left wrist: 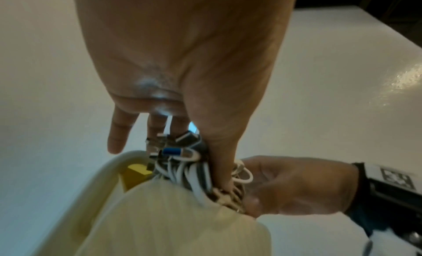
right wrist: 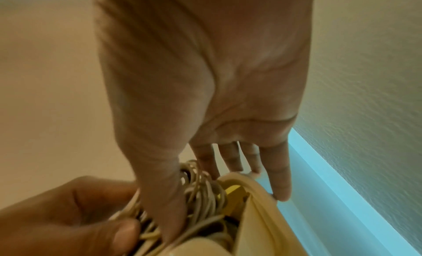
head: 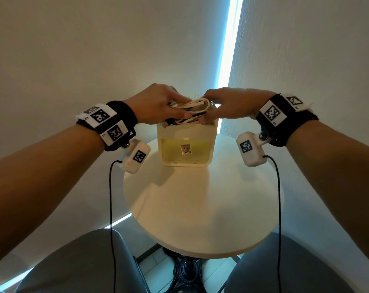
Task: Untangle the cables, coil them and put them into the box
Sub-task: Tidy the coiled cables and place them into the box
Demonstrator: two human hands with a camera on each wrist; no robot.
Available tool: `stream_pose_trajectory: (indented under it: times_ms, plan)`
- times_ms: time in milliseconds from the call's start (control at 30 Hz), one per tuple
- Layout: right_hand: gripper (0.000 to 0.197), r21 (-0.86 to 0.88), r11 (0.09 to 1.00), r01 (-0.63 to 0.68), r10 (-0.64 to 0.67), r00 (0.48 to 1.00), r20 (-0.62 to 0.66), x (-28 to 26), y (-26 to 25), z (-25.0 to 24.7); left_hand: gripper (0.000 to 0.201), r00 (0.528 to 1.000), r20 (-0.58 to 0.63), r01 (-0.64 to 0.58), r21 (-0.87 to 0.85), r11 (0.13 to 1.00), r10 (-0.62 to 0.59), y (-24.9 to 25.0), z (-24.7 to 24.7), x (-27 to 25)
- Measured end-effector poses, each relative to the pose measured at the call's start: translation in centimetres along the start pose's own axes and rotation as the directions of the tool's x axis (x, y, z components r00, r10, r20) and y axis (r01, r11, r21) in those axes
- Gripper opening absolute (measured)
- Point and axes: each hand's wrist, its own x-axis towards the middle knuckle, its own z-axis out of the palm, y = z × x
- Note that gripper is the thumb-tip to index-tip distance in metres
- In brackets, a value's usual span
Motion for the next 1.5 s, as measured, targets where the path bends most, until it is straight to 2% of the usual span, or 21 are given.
stream_pose_trajectory:
  times_ms: [100, 133, 200, 267, 300, 433, 500, 567, 633, 733, 933, 1033, 1200, 1233, 1300, 1367, 1500]
  plan:
    - [0.063, 0.268, 0.960, -0.077, 0.059, 0.995, 0.074, -0.6, -0.2, -0.5, 0.037, 1.000, 0.017, -0.024, 0.019, 1.000, 0.024, 0.2, -0.1, 0.4]
    - [0.064, 0.265, 0.961, -0.078, 0.068, 0.997, 0.046, -0.6, -0.3, -0.5, 0.037, 0.999, 0.021, -0.031, 0.035, 0.999, 0.030, 0.2, -0.1, 0.6]
    - [0.066, 0.123, 0.992, -0.034, 0.041, 0.998, -0.050, -0.2, -0.3, -0.1, 0.038, 0.998, 0.042, -0.042, 0.063, 0.997, 0.040, 0.2, -0.1, 0.7]
    - [0.060, 0.010, 1.000, 0.010, -0.009, 0.997, -0.083, 0.0, -0.3, 0.5, 0.041, 0.998, 0.038, -0.044, 0.060, 0.997, 0.041, 0.2, 0.1, 0.4]
    - [0.054, -0.002, 1.000, 0.025, -0.025, 0.995, -0.092, 0.1, -0.3, 0.6, 0.048, 0.999, 0.021, -0.046, 0.043, 0.998, 0.045, 0.1, 0.4, 0.0]
    - [0.043, -0.028, 0.999, 0.019, -0.022, 0.993, -0.118, 0.1, -0.3, 0.7, 0.099, 1.000, 0.010, -0.027, -0.013, 1.000, 0.027, -0.2, 2.1, -2.0]
    - [0.041, -0.051, 0.998, 0.024, -0.030, 0.993, -0.117, 0.3, -0.5, 0.6, 0.117, 0.995, -0.014, -0.094, 0.162, 0.982, 0.097, -0.7, 3.1, -2.5]
    - [0.042, -0.068, 0.997, 0.025, -0.033, 0.992, -0.125, 0.4, -0.8, 0.7, 0.121, 0.986, -0.068, -0.117, 0.358, 0.927, 0.151, -1.3, 3.7, -2.6]
    - [0.044, -0.080, 0.997, 0.014, -0.025, 0.990, -0.136, 0.5, -1.0, 0.7, 0.119, 0.977, -0.107, -0.110, 0.493, 0.863, 0.186, -1.5, 4.0, -2.4]
    - [0.047, -0.119, 0.993, 0.010, -0.024, 0.993, -0.114, 0.3, -1.3, 0.5, 0.114, 0.969, -0.143, -0.080, 0.591, 0.803, 0.202, -1.2, 4.8, -2.2]
    - [0.051, -0.066, 0.997, -0.028, 0.026, 0.999, -0.040, 0.0, -1.7, -0.4, 0.088, 0.957, -0.185, -0.105, 0.497, 0.861, 0.223, -1.1, 5.1, -1.6]
    - [0.047, -0.088, 0.996, -0.012, 0.008, 0.999, -0.043, 0.1, -1.7, -0.5, 0.087, 0.959, -0.178, -0.115, 0.460, 0.880, 0.219, -1.4, 4.7, -1.4]
    - [0.043, -0.117, 0.993, -0.002, -0.014, 0.991, -0.136, 0.9, -1.4, 0.3, 0.095, 0.980, -0.137, -0.102, 0.273, 0.956, 0.144, -1.2, 3.2, -1.4]
    - [0.041, -0.114, 0.994, 0.002, -0.018, 0.989, -0.145, 1.0, -1.4, 0.5, 0.090, 0.985, -0.132, -0.082, 0.191, 0.978, 0.108, -1.1, 2.8, -1.4]
    - [0.038, -0.112, 0.994, 0.006, -0.024, 0.988, -0.154, 1.3, -1.3, 0.6, 0.065, 0.992, -0.118, -0.035, 0.007, 0.999, 0.035, -1.2, 2.1, -1.1]
    - [0.038, -0.120, 0.993, -0.002, -0.019, 0.985, -0.170, 1.6, -1.2, 0.8, 0.039, 0.995, -0.099, -0.012, -0.074, 0.997, 0.004, -1.6, 1.6, -0.6]
    - [0.037, -0.115, 0.993, -0.010, -0.013, 0.981, -0.194, 2.2, -0.9, 1.2, 0.026, 0.996, -0.086, 0.001, -0.139, 0.990, -0.013, -2.5, 1.2, 0.2]
